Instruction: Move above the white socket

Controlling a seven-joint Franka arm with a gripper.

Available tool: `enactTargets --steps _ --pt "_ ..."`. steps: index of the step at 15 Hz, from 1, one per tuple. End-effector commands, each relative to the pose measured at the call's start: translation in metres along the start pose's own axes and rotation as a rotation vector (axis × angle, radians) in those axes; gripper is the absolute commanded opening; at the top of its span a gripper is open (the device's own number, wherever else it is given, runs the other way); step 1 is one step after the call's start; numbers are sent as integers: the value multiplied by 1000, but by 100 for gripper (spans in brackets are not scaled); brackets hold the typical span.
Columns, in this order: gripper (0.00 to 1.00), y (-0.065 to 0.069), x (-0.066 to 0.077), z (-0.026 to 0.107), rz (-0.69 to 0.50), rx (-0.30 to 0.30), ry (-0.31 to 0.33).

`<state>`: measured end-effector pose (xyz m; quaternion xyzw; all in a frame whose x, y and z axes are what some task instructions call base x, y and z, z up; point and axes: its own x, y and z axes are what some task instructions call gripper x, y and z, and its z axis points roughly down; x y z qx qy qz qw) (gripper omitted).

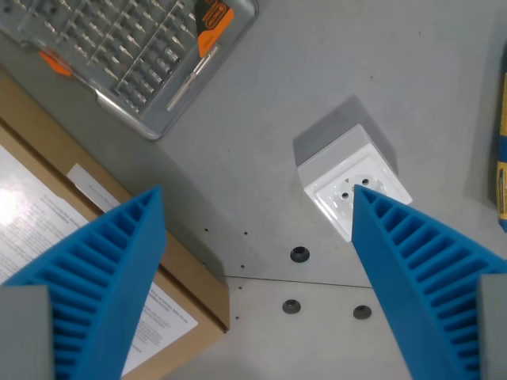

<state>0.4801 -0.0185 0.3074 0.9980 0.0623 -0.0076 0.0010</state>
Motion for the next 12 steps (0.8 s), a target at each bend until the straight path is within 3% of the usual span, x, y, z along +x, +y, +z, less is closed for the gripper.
enactTargets --steps 1,12 --pt "100 0 0 -2 0 0 4" --pt "100 3 -2 2 -60 3 15"
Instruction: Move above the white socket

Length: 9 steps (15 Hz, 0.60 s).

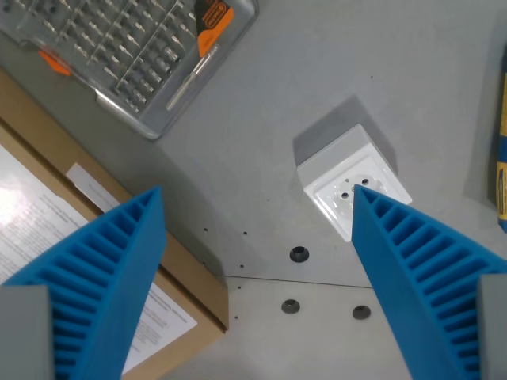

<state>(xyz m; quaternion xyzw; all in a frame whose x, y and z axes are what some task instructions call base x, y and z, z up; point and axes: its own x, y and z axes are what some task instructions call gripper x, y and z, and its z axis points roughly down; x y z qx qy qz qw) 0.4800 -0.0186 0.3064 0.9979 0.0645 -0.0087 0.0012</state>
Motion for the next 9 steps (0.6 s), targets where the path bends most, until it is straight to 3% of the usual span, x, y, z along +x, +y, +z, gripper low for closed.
enactTargets --steps 1,9 --pt "100 3 -2 2 -66 4 21" --pt "100 14 -10 17 -167 5 74"
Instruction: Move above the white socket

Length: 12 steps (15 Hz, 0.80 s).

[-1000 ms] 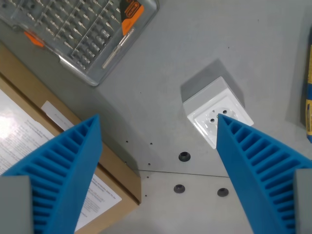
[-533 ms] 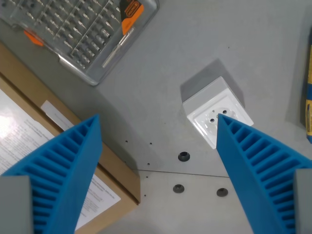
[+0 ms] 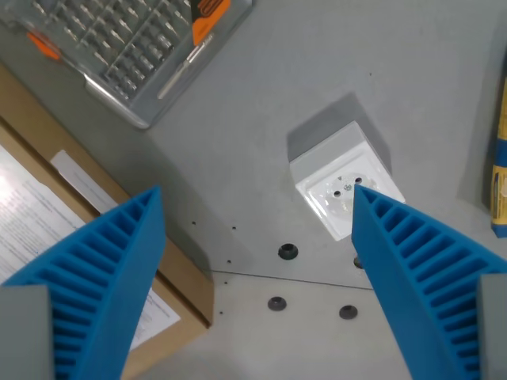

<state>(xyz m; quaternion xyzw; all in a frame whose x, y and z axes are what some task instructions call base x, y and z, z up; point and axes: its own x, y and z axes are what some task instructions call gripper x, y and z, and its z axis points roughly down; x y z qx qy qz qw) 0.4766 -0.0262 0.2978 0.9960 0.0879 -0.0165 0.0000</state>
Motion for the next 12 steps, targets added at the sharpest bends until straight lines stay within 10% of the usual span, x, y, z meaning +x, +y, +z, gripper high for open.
enactTargets --steps 1,12 --pt "100 8 -7 12 -137 -2 97" --pt "100 27 -24 44 -316 -8 130"
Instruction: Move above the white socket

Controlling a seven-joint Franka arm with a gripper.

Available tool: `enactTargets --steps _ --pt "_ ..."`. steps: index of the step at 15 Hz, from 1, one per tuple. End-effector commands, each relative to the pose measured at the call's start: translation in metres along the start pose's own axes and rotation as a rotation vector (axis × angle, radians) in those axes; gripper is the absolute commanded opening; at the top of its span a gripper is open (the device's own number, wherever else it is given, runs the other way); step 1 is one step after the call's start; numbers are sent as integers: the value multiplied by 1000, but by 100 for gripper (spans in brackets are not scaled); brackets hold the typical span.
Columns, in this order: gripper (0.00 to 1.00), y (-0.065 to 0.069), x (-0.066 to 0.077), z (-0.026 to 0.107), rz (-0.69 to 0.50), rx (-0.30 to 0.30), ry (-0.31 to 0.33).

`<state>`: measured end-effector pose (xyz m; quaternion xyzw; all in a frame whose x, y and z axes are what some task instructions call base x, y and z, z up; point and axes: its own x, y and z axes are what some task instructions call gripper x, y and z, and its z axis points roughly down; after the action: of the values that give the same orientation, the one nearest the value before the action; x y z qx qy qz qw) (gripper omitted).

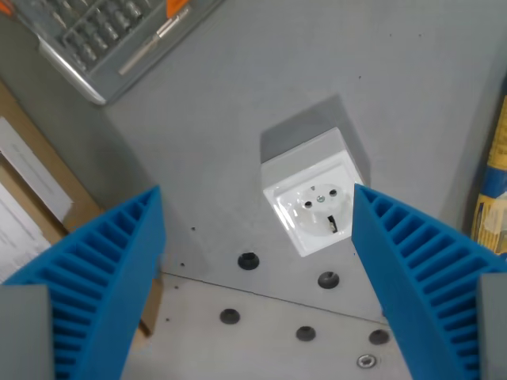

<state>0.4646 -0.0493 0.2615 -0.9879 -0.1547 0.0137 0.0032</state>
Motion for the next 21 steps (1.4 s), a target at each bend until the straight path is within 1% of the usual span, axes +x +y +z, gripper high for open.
enactTargets --steps 1,8,15,21 --pt "100 6 -12 10 -193 -20 123" --pt "100 19 -26 34 -305 -22 139" --pt "100 31 -40 58 -384 -11 145" --pt "100 38 -50 72 -440 -6 164"
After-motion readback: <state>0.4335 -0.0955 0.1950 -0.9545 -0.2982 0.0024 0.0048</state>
